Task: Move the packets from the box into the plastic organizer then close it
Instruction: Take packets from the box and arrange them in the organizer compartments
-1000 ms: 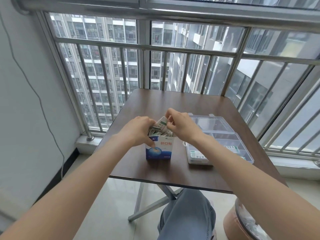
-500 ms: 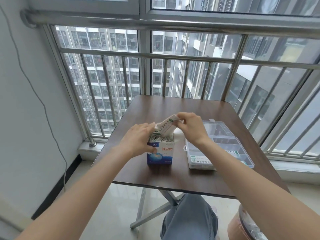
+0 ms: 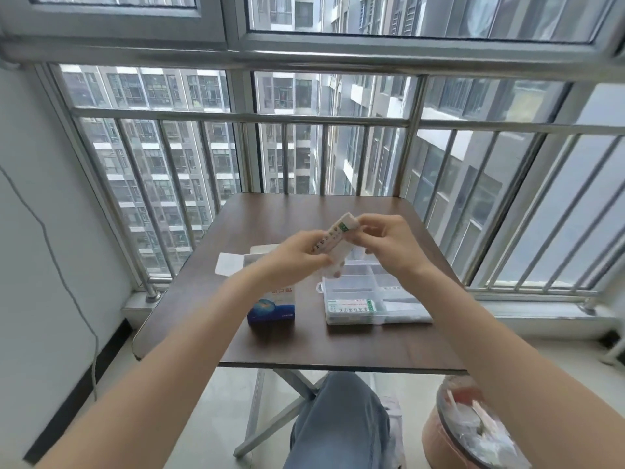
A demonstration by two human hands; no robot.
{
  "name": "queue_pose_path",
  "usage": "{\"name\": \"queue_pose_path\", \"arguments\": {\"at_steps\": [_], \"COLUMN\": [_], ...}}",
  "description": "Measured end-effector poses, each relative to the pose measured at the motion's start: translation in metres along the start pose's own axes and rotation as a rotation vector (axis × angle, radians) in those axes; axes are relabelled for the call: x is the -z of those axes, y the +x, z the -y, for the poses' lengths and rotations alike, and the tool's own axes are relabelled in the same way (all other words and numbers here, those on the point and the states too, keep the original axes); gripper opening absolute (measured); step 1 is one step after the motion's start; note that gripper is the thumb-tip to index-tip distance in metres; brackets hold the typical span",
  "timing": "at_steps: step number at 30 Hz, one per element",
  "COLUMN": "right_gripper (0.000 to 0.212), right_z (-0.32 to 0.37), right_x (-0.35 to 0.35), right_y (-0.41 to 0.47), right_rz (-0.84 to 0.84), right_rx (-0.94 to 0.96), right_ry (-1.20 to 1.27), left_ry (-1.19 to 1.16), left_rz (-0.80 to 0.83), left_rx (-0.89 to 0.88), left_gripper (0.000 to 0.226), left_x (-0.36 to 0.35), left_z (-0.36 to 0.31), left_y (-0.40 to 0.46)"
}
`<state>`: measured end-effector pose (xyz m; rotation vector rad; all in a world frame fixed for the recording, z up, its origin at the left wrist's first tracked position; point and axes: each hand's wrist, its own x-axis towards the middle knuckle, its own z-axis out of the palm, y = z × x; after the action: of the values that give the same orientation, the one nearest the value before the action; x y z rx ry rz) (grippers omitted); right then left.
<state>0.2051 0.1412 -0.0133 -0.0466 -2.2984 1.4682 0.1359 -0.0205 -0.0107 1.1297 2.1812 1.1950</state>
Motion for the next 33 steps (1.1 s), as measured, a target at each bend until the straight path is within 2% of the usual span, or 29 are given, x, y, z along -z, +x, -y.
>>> {"name": "queue_pose_path", "arguments": {"at_steps": [2, 4, 8, 11, 16, 22, 25, 28, 30, 33], "right_gripper": [0.012, 0.012, 0.014, 0.009, 0.008, 0.006, 0.01, 0.012, 0.013, 0.015], "right_z": [-0.004, -0.01, -0.02, -0.027, -0.042, -0.06, -0.074, -0.092, -0.103, -0.113], "right_x": [0.01, 0.021, 0.037, 0.041, 0.046, 0.056, 0.062, 0.069, 0.071, 0.07], "right_y": [-0.007, -0.013, -0.022, -0.027, -0.027, -0.024, -0.017, -0.012, -0.011, -0.01], "right_rz": [-0.001, -0.004, 0.046, 0.008, -0.125, -0.091, -0.205, -0.266, -0.232, -0.175], "right_rx": [-0.088, -0.157, -0.221, -0.26, -0.322, -0.389, -0.419, -0.478, -0.513, -0.507], "right_ry": [0.068, 0.124, 0.193, 0.25, 0.21, 0.259, 0.311, 0.361, 0.252, -0.101], "left_ry": [-0.249, -0.331, -0.226, -0.19, -0.212, -0.305, -0.235, -0.103, -0.097, -0.113], "left_rz": [0.086, 0.092, -0.012, -0.028, -0.074, -0.126, -0.247, -0.478, -0.621, -0.655], "left_rx": [0.023, 0.032, 0.043, 0.029, 0.035, 0.026, 0.061, 0.064, 0.025, -0.019], "left_gripper": [0.022, 0.015, 0.007, 0.005, 0.007, 0.01, 0.013, 0.013, 0.011, 0.008], "left_x": [-0.01, -0.021, -0.043, -0.059, -0.072, -0.075, -0.079, -0.081, -0.081, -0.081], "left_z": [-0.001, -0.004, 0.0, 0.003, 0.007, 0.016, 0.025, 0.034, 0.032, 0.028], "left_y": [0.004, 0.007, 0.02, 0.027, 0.032, 0.042, 0.051, 0.058, 0.06, 0.061]}}
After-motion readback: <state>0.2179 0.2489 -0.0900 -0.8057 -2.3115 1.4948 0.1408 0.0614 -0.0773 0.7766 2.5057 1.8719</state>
